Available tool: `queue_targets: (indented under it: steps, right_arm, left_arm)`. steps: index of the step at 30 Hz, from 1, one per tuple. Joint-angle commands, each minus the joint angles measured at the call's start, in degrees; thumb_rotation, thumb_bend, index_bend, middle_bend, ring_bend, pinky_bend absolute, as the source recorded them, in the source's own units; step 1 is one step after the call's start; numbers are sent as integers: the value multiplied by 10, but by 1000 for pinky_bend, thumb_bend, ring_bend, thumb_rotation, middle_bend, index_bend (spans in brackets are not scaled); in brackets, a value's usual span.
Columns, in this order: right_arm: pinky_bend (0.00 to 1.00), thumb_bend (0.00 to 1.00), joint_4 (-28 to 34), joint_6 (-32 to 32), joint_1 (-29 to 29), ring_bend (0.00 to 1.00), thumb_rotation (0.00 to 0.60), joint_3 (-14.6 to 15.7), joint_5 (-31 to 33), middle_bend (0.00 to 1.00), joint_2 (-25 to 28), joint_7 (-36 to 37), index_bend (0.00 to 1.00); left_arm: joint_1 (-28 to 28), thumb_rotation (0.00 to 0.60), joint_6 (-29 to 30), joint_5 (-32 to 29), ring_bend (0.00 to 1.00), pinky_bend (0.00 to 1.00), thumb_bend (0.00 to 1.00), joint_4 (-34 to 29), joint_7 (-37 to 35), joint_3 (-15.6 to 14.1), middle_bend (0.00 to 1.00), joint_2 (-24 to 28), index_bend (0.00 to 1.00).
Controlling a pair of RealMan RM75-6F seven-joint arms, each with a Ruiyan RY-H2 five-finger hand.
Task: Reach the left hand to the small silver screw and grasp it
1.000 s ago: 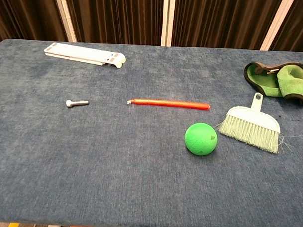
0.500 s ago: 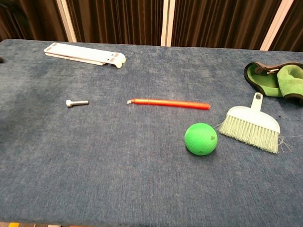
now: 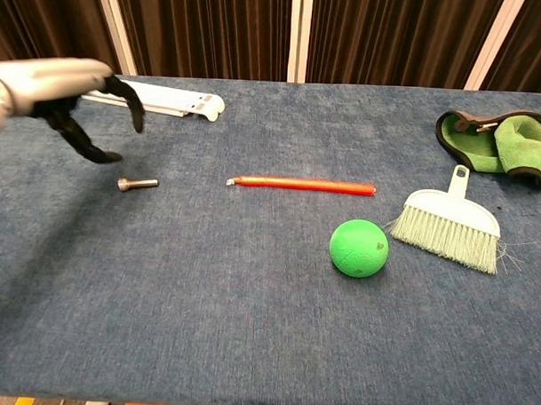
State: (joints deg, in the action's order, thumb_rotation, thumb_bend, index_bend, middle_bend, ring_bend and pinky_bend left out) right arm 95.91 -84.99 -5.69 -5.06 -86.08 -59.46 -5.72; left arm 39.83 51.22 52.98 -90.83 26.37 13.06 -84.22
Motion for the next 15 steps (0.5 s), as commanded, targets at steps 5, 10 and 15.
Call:
queue_targets:
  steps: [5, 10, 15]
  right_arm:
    - [0, 176, 1, 1, 0, 0, 600, 1, 1, 118, 0, 0, 40]
    - [0, 176, -1, -1, 2, 0, 600, 1, 3, 118, 0, 3, 40]
    - [0, 176, -3, -4, 5, 0, 600, 2, 2, 118, 0, 6, 40]
  left_arm:
    - [58, 600, 8, -122, 77, 103, 277, 50, 94, -8, 207, -59, 403]
    - [76, 600, 18, -170, 77, 103, 282, 64, 127, -20, 207, -72, 405]
    - [83, 600, 21, -190, 77, 103, 282, 67, 133, -28, 207, -79, 432]
